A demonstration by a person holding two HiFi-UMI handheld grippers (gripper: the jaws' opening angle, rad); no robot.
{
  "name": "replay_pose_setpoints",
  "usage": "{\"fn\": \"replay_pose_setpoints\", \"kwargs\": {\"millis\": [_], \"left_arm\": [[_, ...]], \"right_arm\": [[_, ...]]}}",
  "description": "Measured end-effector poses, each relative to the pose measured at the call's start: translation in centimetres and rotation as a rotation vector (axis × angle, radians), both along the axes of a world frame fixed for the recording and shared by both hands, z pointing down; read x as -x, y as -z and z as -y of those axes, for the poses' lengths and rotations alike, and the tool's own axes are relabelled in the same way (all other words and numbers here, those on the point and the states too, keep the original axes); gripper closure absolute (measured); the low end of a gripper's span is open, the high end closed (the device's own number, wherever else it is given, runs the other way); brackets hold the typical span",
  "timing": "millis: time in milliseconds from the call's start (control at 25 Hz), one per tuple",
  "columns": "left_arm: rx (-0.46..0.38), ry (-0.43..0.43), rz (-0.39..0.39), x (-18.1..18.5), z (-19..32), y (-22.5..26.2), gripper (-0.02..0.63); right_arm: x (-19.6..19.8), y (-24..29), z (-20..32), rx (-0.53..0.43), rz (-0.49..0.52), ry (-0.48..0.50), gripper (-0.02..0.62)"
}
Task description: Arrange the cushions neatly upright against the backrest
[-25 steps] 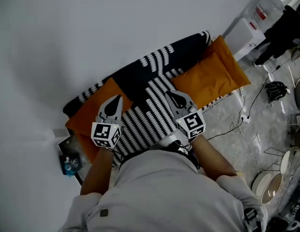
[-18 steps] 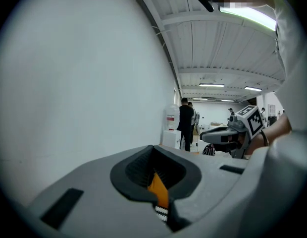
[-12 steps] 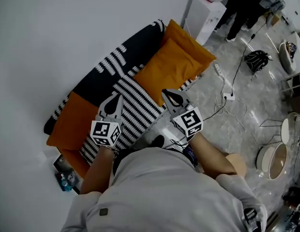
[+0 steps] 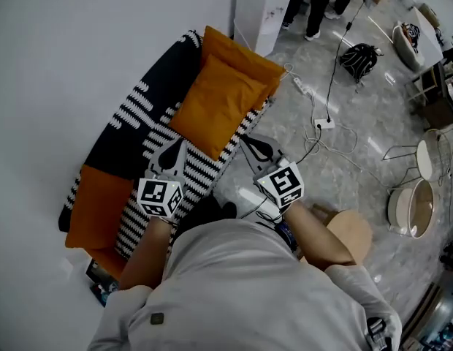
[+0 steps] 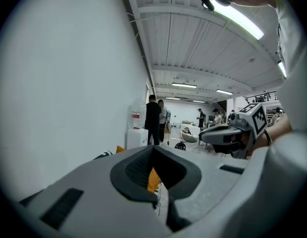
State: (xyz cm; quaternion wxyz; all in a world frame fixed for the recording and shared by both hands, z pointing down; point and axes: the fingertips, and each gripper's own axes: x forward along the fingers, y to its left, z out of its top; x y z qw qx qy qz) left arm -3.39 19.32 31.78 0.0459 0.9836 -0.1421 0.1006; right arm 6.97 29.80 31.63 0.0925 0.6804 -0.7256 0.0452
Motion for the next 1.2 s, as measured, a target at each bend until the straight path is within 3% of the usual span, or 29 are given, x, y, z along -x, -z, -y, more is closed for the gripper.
{"fn": "replay_pose_setpoints", "kwargs": {"millis": [320, 560, 920, 1200], "left_arm": [[-0.003, -0.091, -0.017, -6.9, 0.5, -0.4, 0.597], [0.0, -0.115, -0.023, -12.2, 3.4, -1.0, 0.597], [0.005, -0.066, -0.02, -17.3, 12.4, -0.8, 0.597], [0.013, -0.004, -0.003, -18.2, 18.2, -1.1, 0.597]], "right_arm": [[-5.6, 0.1, -1.0, -0.003, -0.023, -0.084, 0.568], [-10.5, -0.4, 2.0, -0.005, -0.026, -0.1, 0.568], [-16.3, -0.6, 11.3, 0.02, -0.02, -0.045, 0.568], [-18.5, -0.6, 18.3, 0.042, -0.005, 0.024, 0.568]]}}
